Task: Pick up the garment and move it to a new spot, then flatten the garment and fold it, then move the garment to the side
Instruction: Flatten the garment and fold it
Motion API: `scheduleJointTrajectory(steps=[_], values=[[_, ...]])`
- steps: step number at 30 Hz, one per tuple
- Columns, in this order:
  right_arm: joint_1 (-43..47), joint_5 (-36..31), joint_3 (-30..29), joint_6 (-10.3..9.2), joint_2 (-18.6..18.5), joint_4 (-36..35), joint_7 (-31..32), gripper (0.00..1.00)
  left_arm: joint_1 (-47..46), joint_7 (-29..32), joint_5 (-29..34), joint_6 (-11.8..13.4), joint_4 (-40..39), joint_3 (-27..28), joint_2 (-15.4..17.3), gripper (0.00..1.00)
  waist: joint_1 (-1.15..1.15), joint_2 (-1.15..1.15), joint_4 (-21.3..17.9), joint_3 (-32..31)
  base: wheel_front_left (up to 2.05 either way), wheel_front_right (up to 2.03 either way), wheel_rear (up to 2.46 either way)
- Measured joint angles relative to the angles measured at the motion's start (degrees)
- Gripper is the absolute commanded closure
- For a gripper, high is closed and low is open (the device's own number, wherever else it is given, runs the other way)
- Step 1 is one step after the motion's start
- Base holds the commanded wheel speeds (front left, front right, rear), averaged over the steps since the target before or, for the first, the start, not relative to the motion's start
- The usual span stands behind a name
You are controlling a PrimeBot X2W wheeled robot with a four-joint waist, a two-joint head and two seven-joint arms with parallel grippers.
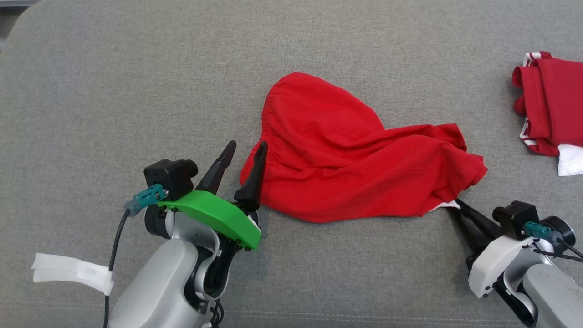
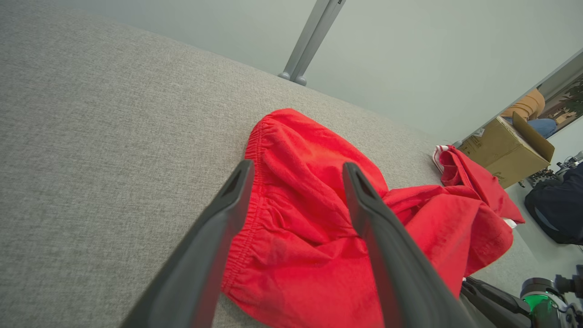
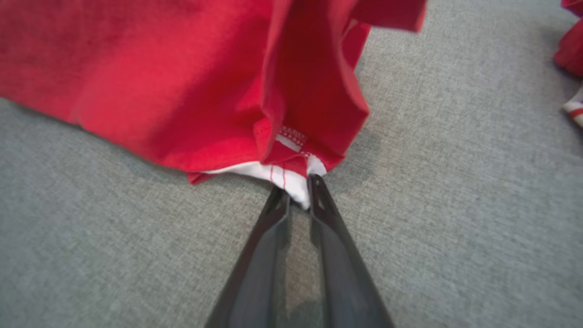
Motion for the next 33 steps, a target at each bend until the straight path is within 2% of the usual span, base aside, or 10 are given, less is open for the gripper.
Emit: scheduleJointTrajectory(steps=[2,6,10,13,17,21,26,27,33], values=[[-0.1,0.2,0.2,0.02,0.0,-0.1,0.0,1.0,0.1,0.0,0.0,0.0,-0.1,0.2,0.0,0.0,0.0,0.0,-0.1,0.1,0.0,0.0,0.0],[-0.4,0.5,1.3,0.15,-0.2,-1.1,0.0,1.0,0.2,0.0,0.0,0.0,-0.2,0.8,0.2,0.0,0.0,0.0,-0.6,0.2,0.0,0.0,0.0],[-0.5,1.7,3.2,0.58,-1.5,-5.2,1.2,1.0,0.5,-0.1,0.0,0.0,-0.2,2.3,0.3,0.0,0.0,0.0,-0.9,0.0,0.0,0.0,0.0],[-1.2,4.0,5.2,0.58,-2.3,-11.4,2.7,1.0,1.0,-0.5,0.0,0.0,0.1,3.7,0.7,0.0,0.0,0.0,-1.2,-0.6,0.0,0.0,0.0],[-3.1,9.9,10.4,0.58,-5.0,-23.4,6.1,1.0,1.9,-0.6,-0.1,0.0,0.4,4.3,0.7,0.0,0.0,0.0,-1.6,-1.6,0.0,0.0,0.0],[-7.5,14.5,13.0,0.58,-10.0,-34.4,11.0,1.0,2.1,-0.7,-0.6,0.0,0.6,4.4,0.3,0.0,0.0,0.0,-1.6,-2.8,0.0,0.0,0.0],[-14.2,21.2,12.1,0.58,-15.8,-44.3,18.0,1.0,2.7,-1.1,-1.5,0.0,1.2,4.2,-1.2,0.0,0.0,0.0,-0.5,-4.1,0.0,0.0,0.0],[-14.2,21.2,12.1,0.58,-15.8,-44.3,18.0,1.0,2.7,-1.1,-1.5,0.0,1.2,4.2,-1.2,0.0,0.0,0.0,-0.5,-4.1,0.0,0.0,0.0],[-21.0,31.1,9.4,0.58,-19.0,-50.9,27.4,1.0,4.2,-1.7,-2.6,0.0,2.0,3.6,-2.0,0.0,0.0,0.0,2.2,-5.5,0.0,0.0,0.0]])
